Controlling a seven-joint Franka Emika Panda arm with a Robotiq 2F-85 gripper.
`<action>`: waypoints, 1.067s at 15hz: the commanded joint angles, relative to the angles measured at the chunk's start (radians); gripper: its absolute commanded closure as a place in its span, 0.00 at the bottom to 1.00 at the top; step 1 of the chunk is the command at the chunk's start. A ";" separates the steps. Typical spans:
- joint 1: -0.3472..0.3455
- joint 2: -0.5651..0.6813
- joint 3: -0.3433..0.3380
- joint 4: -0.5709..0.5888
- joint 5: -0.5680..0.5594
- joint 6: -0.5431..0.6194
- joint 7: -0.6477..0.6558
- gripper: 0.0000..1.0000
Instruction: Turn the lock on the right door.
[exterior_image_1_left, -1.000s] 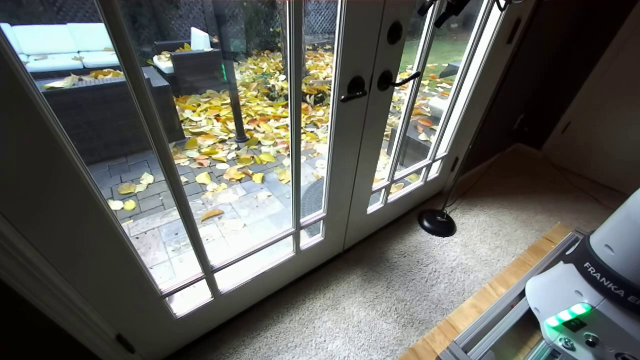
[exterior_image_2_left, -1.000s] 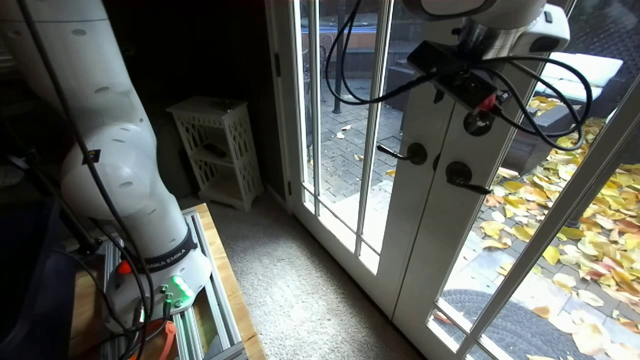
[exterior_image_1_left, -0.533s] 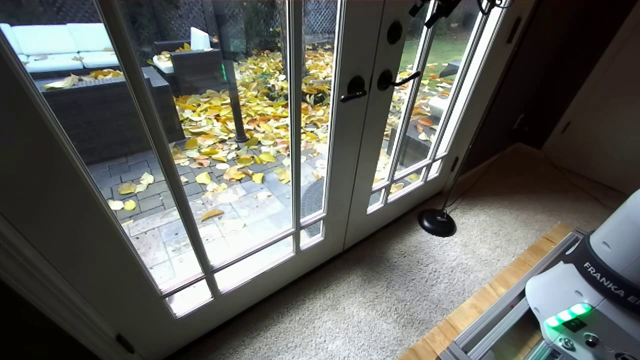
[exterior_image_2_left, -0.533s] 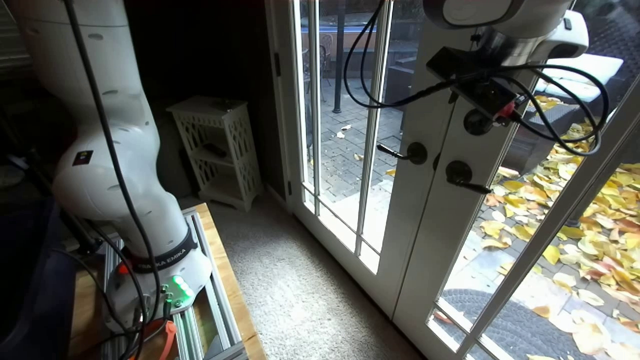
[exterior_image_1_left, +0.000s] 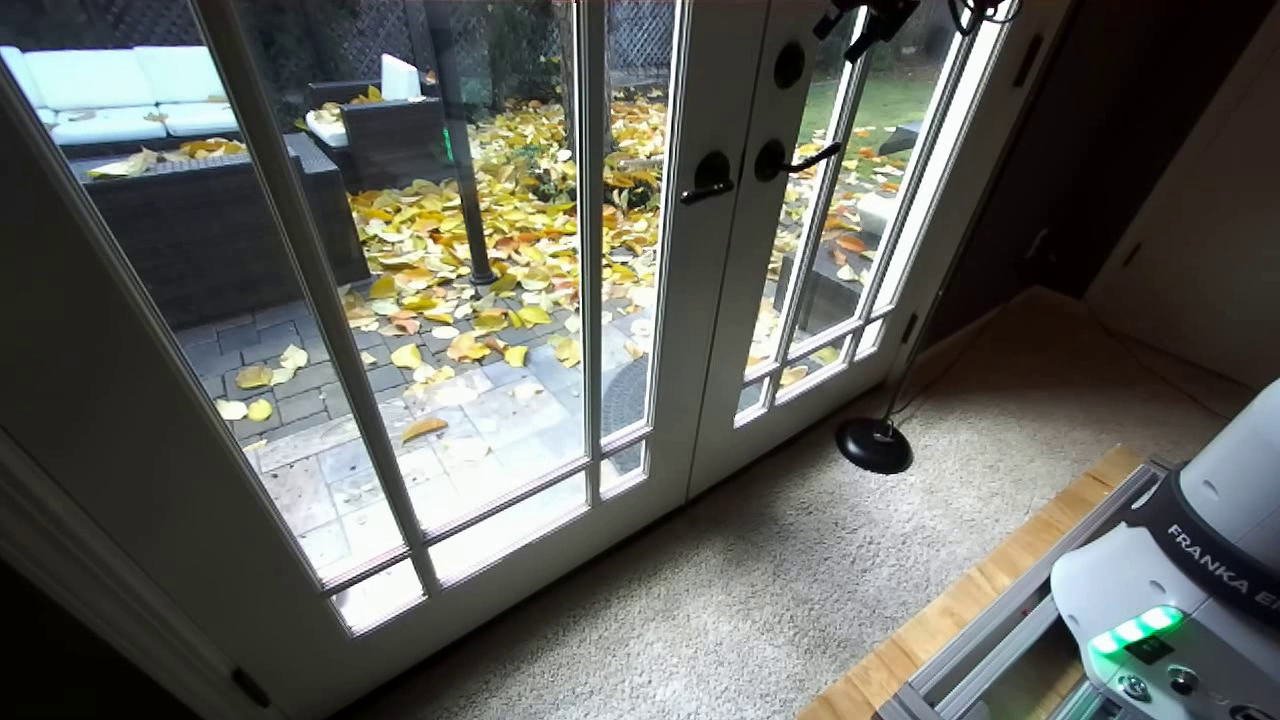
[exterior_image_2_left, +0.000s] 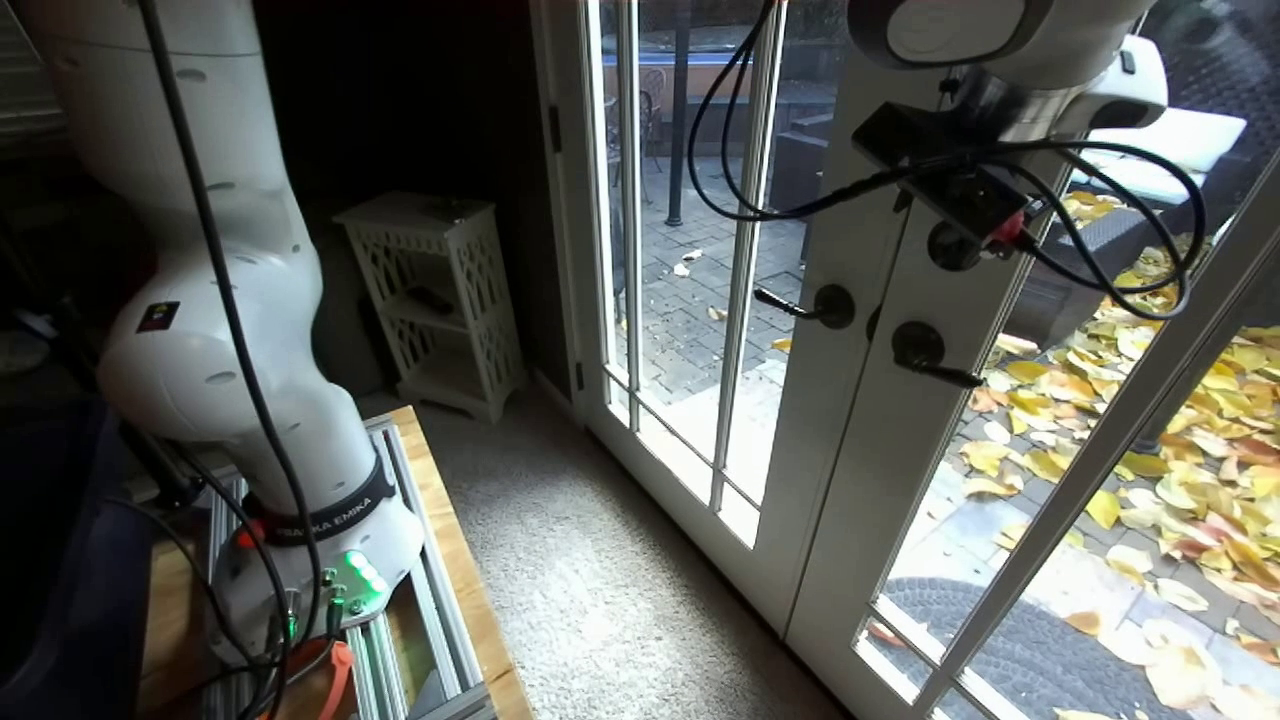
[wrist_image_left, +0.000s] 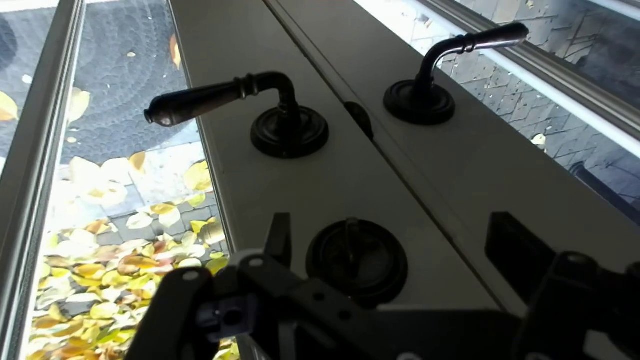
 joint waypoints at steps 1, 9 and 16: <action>-0.036 0.071 0.043 0.064 0.015 0.007 -0.015 0.00; -0.066 0.143 0.092 0.141 0.001 0.019 0.002 0.44; -0.075 0.174 0.117 0.178 -0.005 0.031 0.006 0.49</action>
